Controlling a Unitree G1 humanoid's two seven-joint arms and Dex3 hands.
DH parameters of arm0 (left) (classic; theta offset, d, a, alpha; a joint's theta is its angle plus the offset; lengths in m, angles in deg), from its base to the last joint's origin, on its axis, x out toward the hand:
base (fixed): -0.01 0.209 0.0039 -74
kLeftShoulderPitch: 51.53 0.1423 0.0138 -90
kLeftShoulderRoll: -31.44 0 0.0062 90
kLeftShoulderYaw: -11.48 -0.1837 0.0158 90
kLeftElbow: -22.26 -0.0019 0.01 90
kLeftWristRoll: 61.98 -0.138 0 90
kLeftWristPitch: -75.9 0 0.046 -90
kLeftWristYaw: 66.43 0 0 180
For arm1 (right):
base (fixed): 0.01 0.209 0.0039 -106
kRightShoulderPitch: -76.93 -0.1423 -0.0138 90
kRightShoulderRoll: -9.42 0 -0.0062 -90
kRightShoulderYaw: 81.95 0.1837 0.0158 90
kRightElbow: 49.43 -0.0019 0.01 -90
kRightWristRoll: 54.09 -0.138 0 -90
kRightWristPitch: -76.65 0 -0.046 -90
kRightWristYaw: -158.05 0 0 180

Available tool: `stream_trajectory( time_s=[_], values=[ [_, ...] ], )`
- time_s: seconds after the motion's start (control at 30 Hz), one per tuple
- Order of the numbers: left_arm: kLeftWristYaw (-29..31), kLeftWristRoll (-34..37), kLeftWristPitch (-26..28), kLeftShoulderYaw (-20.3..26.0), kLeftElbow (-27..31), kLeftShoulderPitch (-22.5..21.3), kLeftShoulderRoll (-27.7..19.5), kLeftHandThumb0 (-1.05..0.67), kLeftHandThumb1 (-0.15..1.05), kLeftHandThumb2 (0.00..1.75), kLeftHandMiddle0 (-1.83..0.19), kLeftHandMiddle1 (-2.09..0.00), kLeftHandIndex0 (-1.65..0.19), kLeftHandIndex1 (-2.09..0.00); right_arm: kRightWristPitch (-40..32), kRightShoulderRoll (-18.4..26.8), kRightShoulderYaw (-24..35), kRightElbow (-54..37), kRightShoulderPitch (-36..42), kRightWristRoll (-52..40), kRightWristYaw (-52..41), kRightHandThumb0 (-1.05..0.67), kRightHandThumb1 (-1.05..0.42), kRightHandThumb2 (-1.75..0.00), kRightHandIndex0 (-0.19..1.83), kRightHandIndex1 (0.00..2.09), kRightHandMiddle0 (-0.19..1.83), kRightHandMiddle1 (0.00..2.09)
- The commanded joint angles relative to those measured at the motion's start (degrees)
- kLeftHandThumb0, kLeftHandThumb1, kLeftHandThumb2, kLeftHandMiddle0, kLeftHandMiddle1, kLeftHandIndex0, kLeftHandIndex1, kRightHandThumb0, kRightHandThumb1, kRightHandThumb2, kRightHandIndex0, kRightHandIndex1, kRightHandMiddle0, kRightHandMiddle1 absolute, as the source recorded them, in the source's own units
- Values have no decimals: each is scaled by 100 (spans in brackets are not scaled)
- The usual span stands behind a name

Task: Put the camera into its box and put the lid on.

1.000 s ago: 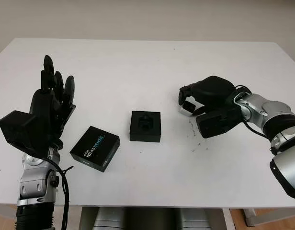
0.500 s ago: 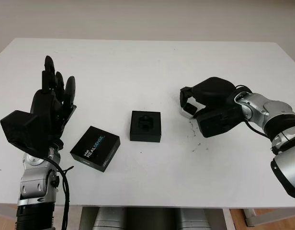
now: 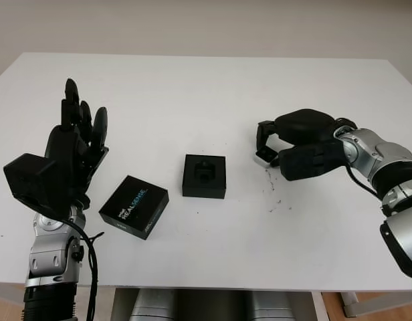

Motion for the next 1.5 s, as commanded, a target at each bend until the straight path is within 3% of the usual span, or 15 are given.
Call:
stream_trajectory(
  time_s=[0.0,0.2,0.97,1.47],
  values=[
    [-11,-15,6,3,138,28,-7,-77,105,47,15,-5,17,-6,-66,-40,163,-47,61,-162,-99,-40,-98,-5,46,6,26,166],
    [-52,-17,31,-14,176,61,41,-77,105,47,14,-6,17,-6,-187,-90,492,-78,158,-549,-402,-39,-99,-5,46,6,23,180],
    [-62,46,67,20,259,175,65,-77,105,46,14,-5,16,-6,-412,-140,1044,-245,540,-1114,-828,-35,-100,-6,41,4,21,185],
    [0,45,171,66,299,216,26,-77,105,47,14,-5,16,-5,-190,-29,1574,-1002,906,-1765,-1215,-32,-102,-5,36,4,19,185]
  ],
)
